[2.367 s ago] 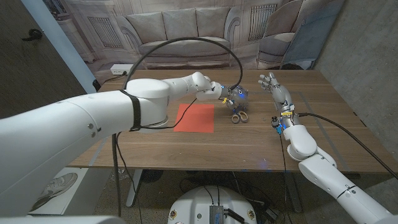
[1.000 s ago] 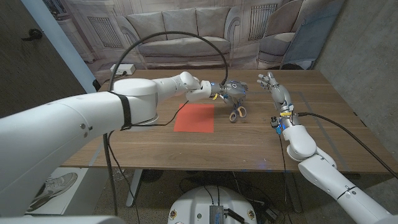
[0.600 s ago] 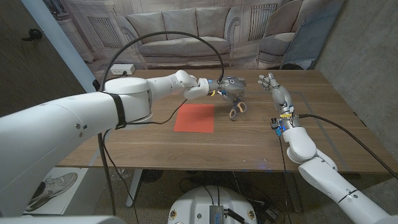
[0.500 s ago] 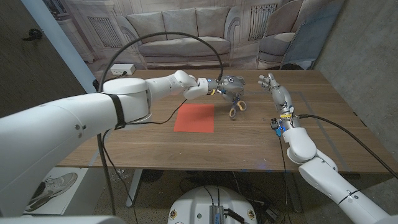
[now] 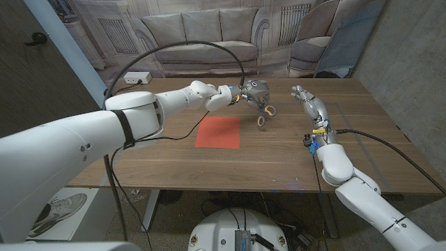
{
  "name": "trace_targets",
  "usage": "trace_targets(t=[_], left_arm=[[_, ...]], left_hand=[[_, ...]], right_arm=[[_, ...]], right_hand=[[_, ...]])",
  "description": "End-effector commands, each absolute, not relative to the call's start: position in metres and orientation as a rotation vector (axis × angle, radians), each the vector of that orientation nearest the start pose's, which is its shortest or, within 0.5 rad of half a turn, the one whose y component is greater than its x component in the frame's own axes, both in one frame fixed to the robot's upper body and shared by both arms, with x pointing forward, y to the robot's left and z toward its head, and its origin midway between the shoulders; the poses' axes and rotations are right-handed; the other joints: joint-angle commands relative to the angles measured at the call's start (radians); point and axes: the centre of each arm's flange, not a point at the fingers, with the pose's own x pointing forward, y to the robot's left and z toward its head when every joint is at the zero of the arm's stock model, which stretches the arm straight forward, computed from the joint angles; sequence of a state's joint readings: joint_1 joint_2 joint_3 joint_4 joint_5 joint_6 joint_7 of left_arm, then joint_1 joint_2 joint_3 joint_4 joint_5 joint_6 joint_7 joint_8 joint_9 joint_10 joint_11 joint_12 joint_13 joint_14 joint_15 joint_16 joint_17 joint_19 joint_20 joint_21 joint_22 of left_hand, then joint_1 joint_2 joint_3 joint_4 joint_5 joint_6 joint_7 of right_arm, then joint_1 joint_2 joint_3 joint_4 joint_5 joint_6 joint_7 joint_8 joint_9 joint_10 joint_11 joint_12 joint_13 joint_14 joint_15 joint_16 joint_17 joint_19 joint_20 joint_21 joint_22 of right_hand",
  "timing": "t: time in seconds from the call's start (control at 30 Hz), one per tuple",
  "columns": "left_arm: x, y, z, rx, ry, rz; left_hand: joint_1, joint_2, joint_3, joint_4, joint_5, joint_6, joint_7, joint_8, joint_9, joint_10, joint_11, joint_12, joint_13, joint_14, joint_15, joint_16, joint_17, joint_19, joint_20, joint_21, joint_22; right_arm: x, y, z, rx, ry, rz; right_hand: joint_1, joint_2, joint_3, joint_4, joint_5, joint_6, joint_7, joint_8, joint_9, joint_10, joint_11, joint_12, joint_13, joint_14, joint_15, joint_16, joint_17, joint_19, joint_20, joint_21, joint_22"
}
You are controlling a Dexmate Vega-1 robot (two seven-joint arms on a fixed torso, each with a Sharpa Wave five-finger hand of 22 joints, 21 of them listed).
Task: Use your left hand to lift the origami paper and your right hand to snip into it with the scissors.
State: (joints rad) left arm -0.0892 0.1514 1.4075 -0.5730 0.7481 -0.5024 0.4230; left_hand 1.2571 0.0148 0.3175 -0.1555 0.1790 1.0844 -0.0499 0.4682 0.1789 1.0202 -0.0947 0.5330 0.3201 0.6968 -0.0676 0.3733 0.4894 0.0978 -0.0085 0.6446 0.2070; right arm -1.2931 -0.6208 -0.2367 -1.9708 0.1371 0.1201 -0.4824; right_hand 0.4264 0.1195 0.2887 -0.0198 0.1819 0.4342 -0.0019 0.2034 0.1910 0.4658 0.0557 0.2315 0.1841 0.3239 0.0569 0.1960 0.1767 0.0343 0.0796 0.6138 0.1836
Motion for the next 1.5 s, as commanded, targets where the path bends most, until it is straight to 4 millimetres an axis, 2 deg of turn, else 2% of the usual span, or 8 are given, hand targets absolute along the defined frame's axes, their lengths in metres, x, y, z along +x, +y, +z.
trace_targets(t=[0.03,0.13,0.3,0.5,0.63,1.1,1.4,1.5], left_arm=[[0.689,0.000,0.109,1.681,-1.068,-0.393],[0.689,-0.001,0.110,1.654,-1.045,-0.408],[0.688,-0.004,0.111,1.612,-1.016,-0.430],[0.681,-0.015,0.118,1.585,-1.005,-0.474],[0.675,-0.024,0.123,1.594,-1.015,-0.490],[0.666,-0.050,0.131,1.573,-0.993,-0.549],[0.669,-0.063,0.132,1.556,-0.926,-0.566],[0.669,-0.067,0.132,1.551,-0.913,-0.567]], left_hand=[[0.034,0.029,0.011,0.002,0.008,0.102,-0.011,-0.002,0.004,0.130,-0.097,0.005,0.063,0.010,-0.174,-0.003,0.002,0.005,0.006,0.008,0.003],[0.035,0.030,0.011,0.002,0.009,0.102,-0.009,-0.006,0.004,0.129,-0.096,0.004,0.064,0.014,-0.174,-0.003,0.004,0.005,0.007,0.009,0.003],[0.036,0.029,0.011,0.002,0.009,0.103,-0.005,-0.010,0.005,0.130,-0.095,0.005,0.066,0.018,-0.174,-0.004,0.006,0.007,0.007,0.012,0.003],[0.037,0.029,0.011,0.002,0.010,0.105,-0.001,-0.014,0.005,0.130,-0.093,0.005,0.068,0.020,-0.174,-0.007,0.007,0.006,0.009,0.014,0.003],[0.039,0.029,0.011,0.002,0.010,0.103,-0.001,-0.020,0.005,0.126,-0.091,0.004,0.070,0.021,-0.174,-0.010,0.007,0.006,0.009,0.016,0.004],[0.042,0.029,0.012,0.002,0.011,0.107,0.003,-0.028,0.006,0.127,-0.092,0.004,0.074,0.022,-0.174,-0.016,0.010,0.002,0.012,0.019,0.004],[0.044,0.029,0.012,0.002,0.012,0.109,0.006,-0.035,0.007,0.127,-0.092,0.004,0.078,0.024,-0.174,-0.020,0.012,0.001,0.012,0.022,0.004],[0.045,0.029,0.013,0.002,0.012,0.108,0.010,-0.037,0.007,0.126,-0.092,0.004,0.079,0.025,-0.174,-0.020,0.013,0.000,0.015,0.022,0.004]], right_arm=[[0.494,-0.258,-0.045,-0.397,-0.681,-0.241],[0.493,-0.257,-0.044,-0.417,-0.669,-0.280],[0.487,-0.254,-0.043,-0.485,-0.627,-0.337],[0.479,-0.251,-0.040,-0.604,-0.554,-0.429],[0.476,-0.248,-0.037,-0.677,-0.499,-0.471],[0.467,-0.234,-0.023,-0.923,-0.340,-0.620],[0.460,-0.223,-0.022,-0.997,-0.308,-0.756],[0.458,-0.221,-0.021,-1.002,-0.327,-0.797]], right_hand=[[0.030,0.001,0.010,-0.024,0.011,0.007,-0.010,0.004,0.002,0.006,-0.020,0.000,0.004,0.008,-0.012,-0.004,-0.001,0.012,0.004,-0.005,0.005],[0.050,0.005,0.020,-0.039,0.014,0.008,-0.015,0.003,0.002,0.008,-0.026,0.000,0.004,0.012,-0.022,-0.003,-0.001,0.015,0.002,-0.006,0.005],[0.097,0.009,0.042,-0.077,0.017,0.012,-0.023,0.003,0.003,0.012,-0.039,0.000,0.004,0.029,-0.042,-0.001,-0.002,0.034,0.000,-0.003,0.007],[0.148,0.011,0.063,-0.116,0.017,0.010,-0.029,0.000,0.003,-0.003,-0.053,-0.008,0.004,0.032,-0.053,-0.004,-0.002,0.045,-0.001,-0.002,0.009],[0.170,0.008,0.068,-0.131,0.015,0.006,-0.035,-0.002,0.004,-0.026,-0.066,-0.017,0.004,0.016,-0.063,-0.011,-0.002,0.046,-0.001,-0.002,0.010],[0.229,-0.013,0.077,-0.157,0.005,-0.012,-0.052,-0.008,0.006,-0.092,-0.081,-0.037,0.005,-0.029,-0.080,-0.019,-0.001,0.048,0.000,-0.006,0.011],[0.315,-0.044,0.088,-0.167,0.009,-0.014,-0.104,-0.003,0.008,-0.143,-0.098,-0.040,0.006,-0.095,-0.088,-0.025,-0.001,0.052,-0.010,-0.010,0.009],[0.338,-0.066,0.086,-0.165,0.014,0.010,-0.132,0.007,0.009,-0.155,-0.111,-0.038,0.006,-0.103,-0.095,-0.021,-0.002,0.057,-0.012,-0.011,0.009]])
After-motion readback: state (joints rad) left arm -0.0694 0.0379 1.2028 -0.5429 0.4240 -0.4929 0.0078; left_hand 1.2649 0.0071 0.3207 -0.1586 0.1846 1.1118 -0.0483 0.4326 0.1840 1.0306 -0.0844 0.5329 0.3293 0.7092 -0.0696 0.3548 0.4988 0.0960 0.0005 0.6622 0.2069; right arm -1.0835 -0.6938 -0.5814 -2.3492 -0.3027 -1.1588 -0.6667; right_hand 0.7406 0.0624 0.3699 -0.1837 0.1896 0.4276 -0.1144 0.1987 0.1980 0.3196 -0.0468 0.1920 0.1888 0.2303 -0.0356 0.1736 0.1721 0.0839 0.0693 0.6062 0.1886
